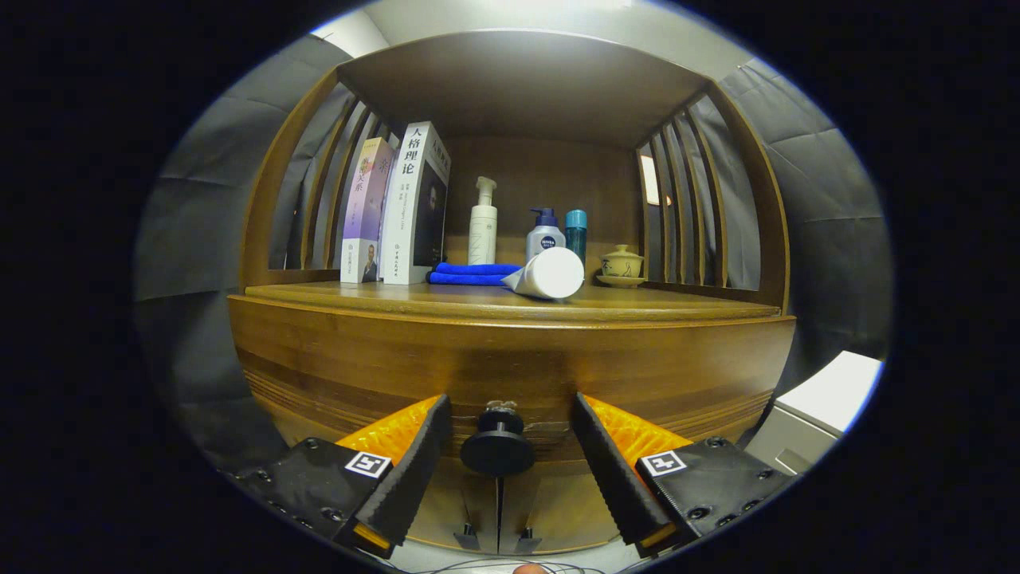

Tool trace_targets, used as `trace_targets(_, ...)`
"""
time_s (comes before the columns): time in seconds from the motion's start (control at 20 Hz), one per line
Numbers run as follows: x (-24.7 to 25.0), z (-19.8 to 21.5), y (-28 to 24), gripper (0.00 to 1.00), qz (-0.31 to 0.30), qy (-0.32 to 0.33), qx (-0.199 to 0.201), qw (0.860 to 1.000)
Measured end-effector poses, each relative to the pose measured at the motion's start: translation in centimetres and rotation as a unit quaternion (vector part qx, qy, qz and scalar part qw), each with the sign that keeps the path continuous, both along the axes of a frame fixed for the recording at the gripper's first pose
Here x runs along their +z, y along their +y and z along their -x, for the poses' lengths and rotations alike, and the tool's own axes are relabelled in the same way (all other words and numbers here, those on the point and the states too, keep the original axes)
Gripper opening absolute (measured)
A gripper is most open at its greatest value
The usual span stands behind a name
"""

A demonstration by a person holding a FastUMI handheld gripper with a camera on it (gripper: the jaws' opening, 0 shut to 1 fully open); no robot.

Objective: Pull open the drawer, take out the items inside it, and place them on the countertop above the cabinet.

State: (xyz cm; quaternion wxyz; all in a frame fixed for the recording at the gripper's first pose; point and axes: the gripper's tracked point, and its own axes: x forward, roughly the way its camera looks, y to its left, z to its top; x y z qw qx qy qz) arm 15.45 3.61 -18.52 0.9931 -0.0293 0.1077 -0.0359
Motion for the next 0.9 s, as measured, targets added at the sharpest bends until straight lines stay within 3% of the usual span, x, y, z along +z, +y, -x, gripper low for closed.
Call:
trace_targets(0.45, 2.3, 0.2, 2.0, 0.98, 0.001, -0.035, 0.024, 0.999)
trace_targets(0.65, 6.1, 3.8, 1.4, 0.98, -0.014, -0.048, 0.025, 0.998)
trace_targets(0.9, 10.6, 9.1, 1.8, 0.98, -0.046, -0.060, 0.062, 0.995)
